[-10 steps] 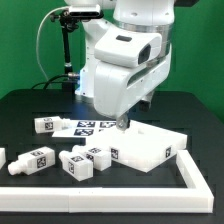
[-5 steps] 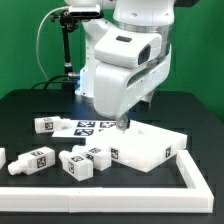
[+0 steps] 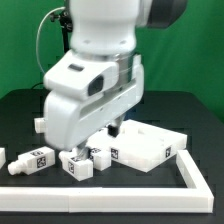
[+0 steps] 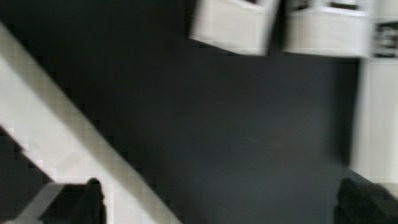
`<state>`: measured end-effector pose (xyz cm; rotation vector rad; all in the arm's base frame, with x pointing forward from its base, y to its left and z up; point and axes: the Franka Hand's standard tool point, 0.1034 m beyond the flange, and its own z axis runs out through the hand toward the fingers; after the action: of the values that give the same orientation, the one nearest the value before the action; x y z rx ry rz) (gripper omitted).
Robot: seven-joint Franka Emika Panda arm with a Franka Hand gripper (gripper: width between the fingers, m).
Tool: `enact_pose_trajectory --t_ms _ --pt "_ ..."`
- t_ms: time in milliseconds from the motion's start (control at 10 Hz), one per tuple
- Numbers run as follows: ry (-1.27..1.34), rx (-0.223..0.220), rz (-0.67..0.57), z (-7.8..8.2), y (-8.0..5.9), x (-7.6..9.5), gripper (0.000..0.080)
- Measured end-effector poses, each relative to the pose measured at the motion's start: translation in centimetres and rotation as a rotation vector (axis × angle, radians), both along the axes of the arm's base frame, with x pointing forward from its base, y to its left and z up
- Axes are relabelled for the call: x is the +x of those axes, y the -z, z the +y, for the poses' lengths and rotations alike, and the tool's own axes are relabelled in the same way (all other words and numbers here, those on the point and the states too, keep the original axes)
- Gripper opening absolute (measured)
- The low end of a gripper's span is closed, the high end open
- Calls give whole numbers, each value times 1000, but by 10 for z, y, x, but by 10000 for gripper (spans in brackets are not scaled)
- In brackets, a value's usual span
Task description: Assemble one leg
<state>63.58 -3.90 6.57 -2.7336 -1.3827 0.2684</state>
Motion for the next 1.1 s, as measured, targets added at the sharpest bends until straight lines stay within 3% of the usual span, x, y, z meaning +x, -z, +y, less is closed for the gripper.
enact_pose_trajectory --t_ms 200,500,600,800,900,1100 --pt "-4 2 -5 8 -5 0 649" --pt "42 9 -3 3 1 -4 649" --pt "137 12 11 -12 13 -17 649" --pt "204 11 28 -18 38 -35 649" --pt "213 16 34 -18 45 -36 649" --pt "211 17 38 -14 47 -35 649"
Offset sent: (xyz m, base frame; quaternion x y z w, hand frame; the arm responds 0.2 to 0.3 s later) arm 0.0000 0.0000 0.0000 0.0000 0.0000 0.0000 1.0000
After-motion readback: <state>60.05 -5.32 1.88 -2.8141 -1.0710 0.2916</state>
